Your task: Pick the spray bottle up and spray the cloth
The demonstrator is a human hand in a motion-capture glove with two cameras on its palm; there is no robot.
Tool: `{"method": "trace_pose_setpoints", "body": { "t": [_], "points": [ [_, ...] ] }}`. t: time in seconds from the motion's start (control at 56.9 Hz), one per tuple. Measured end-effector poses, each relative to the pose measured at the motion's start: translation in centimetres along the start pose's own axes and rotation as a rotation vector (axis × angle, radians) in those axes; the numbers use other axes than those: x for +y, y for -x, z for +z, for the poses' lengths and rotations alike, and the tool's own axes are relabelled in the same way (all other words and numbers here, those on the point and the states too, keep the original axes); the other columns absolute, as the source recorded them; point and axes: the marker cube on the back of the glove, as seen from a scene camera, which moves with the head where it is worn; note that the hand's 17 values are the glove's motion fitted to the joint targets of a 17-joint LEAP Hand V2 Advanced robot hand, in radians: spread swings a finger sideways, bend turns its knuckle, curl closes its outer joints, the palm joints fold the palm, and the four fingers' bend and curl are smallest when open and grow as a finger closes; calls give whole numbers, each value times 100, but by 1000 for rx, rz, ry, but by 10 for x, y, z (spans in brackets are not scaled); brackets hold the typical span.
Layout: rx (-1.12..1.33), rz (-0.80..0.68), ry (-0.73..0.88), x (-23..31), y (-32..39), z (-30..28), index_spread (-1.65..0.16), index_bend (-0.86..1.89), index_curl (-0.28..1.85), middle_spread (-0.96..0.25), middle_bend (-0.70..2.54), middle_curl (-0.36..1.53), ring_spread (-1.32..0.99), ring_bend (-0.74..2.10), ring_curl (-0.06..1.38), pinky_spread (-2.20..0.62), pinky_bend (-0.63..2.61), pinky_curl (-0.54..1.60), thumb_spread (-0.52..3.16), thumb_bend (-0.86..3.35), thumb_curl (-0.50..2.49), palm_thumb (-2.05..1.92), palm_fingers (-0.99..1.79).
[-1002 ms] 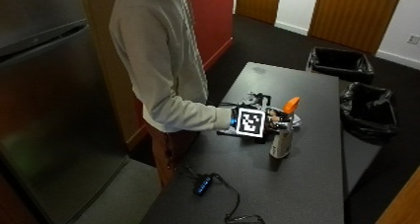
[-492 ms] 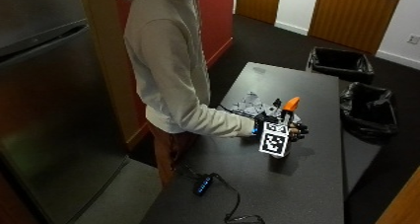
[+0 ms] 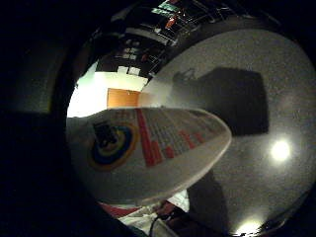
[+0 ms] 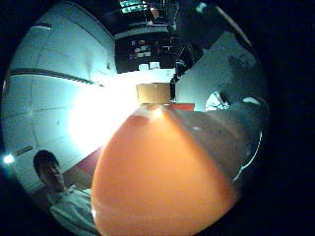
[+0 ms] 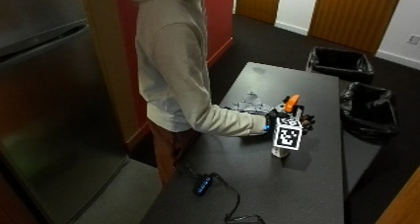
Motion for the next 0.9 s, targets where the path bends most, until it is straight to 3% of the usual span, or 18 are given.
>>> {"method": "trace_pose_setpoints", "body": {
  "t": [0.141,0.246,0.352,0.492,0.897],
  "points": [
    [24,-15,26,-7,11,11,-37,19,30,-18,26,36,-17,41,31,6,25,30,89,-1,35,62,62],
    [52,-16,48,-16,21,27,-33,19,32,-16,29,37,-19,49,33,-1,22,30,89,4,40,78,109],
    [116,-22,89,-23,34,40,-27,20,37,-15,35,41,-18,51,37,-11,27,34,75,2,46,87,131],
    [247,-31,157,-35,50,70,-22,29,44,-14,47,46,-18,54,41,-19,27,36,50,-1,55,93,143],
    [994,-59,344,-18,146,108,-17,44,52,-12,58,51,-17,65,48,-25,34,39,18,-3,68,94,142]
  ]
}}
